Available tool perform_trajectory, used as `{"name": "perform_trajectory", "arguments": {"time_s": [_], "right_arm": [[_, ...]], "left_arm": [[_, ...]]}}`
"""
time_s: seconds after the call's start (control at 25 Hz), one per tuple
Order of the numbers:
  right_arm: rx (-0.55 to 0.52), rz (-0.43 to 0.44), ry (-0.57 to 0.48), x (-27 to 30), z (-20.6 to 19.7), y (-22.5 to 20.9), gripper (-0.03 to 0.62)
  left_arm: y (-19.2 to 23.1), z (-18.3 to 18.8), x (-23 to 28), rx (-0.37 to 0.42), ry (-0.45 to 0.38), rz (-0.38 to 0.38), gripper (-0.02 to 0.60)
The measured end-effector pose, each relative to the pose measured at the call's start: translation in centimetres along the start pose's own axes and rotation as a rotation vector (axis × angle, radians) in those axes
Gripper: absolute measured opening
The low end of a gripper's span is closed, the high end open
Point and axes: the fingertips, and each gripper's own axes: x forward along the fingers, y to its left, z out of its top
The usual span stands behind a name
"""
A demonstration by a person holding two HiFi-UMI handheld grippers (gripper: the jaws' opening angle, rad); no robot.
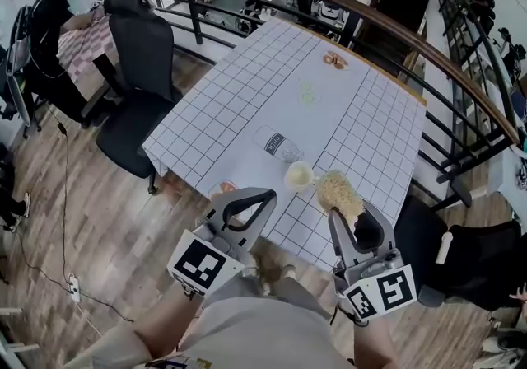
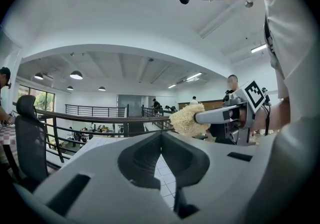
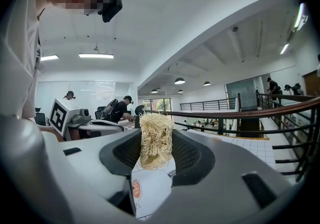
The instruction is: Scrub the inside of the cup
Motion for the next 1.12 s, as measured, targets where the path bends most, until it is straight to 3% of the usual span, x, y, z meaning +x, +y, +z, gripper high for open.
{"name": "perform_trajectory", "arguments": {"time_s": [0.36, 0.6, 0.72, 0.84, 1.12], "right_arm": [[0.010, 0.076, 0.039, 0.8, -1.1, -2.3, 0.169], [-0.005, 0.101, 0.132, 2.4, -3.6, -4.2, 0.169], [-0.015, 0.129, 0.186, 3.8, -5.2, -4.9, 0.169], [-0.031, 0.146, 0.238, 5.4, -6.8, -5.7, 0.169], [-0.082, 0.202, 0.400, 9.1, -11.8, -7.0, 0.169]], "left_arm": [[-0.6, -0.3, 2.0, -0.021, 0.011, 0.049, 0.014], [-0.1, -2.4, 3.7, -0.020, 0.029, 0.048, 0.015], [0.4, -4.0, 4.8, 0.018, 0.040, 0.033, 0.015], [0.9, -6.0, 6.4, 0.065, 0.063, -0.002, 0.085], [2.4, -12.2, 10.3, 0.037, 0.166, -0.039, 0.137]]}}
